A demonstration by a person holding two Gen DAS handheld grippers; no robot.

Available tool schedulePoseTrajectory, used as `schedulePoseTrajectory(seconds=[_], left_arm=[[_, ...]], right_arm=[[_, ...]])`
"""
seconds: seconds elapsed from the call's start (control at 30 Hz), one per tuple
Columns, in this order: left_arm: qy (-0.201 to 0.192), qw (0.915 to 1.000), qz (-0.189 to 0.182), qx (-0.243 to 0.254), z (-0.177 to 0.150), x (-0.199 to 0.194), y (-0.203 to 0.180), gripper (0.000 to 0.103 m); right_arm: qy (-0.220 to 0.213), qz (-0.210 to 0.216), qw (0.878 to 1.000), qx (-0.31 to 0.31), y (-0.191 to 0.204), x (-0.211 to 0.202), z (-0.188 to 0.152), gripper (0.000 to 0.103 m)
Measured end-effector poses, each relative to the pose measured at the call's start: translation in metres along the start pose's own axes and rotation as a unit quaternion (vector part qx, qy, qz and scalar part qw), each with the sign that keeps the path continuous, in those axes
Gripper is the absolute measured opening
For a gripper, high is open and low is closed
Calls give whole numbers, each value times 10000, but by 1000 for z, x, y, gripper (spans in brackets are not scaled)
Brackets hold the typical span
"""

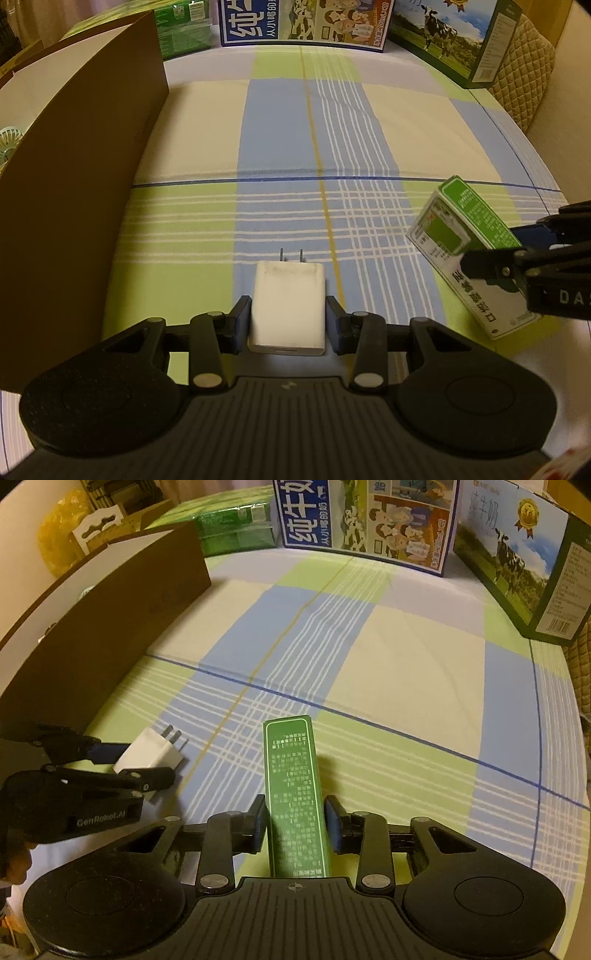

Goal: Organize rigid objects
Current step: 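Grasp the green medicine box by its end with the right tool while the left tool holds the plug, then carry the plug and green box over the brown box with both tools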

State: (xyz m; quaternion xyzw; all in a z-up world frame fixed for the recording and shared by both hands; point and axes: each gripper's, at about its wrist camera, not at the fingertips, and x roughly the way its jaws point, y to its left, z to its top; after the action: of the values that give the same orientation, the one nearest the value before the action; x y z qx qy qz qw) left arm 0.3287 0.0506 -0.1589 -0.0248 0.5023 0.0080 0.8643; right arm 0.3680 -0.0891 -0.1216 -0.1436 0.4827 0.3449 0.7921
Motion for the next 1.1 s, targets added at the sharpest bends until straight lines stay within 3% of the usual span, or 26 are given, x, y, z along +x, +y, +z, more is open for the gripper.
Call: schedulePoseTrajectory(seconds=[0.4, 0.77, 1.1], left_arm=[[-376, 9986, -298, 217, 10, -35, 9, 36], [253, 9981, -433, 368, -18, -17, 27, 37], [166, 9975, -329, 610, -12, -19, 18, 36]], right_arm=[[-431, -16, 9989, 209, 28, -38, 11, 26], [-159, 33, 9979, 619, 38, -35, -14, 26], [-282, -29, 9969, 730, 35, -46, -20, 26]])
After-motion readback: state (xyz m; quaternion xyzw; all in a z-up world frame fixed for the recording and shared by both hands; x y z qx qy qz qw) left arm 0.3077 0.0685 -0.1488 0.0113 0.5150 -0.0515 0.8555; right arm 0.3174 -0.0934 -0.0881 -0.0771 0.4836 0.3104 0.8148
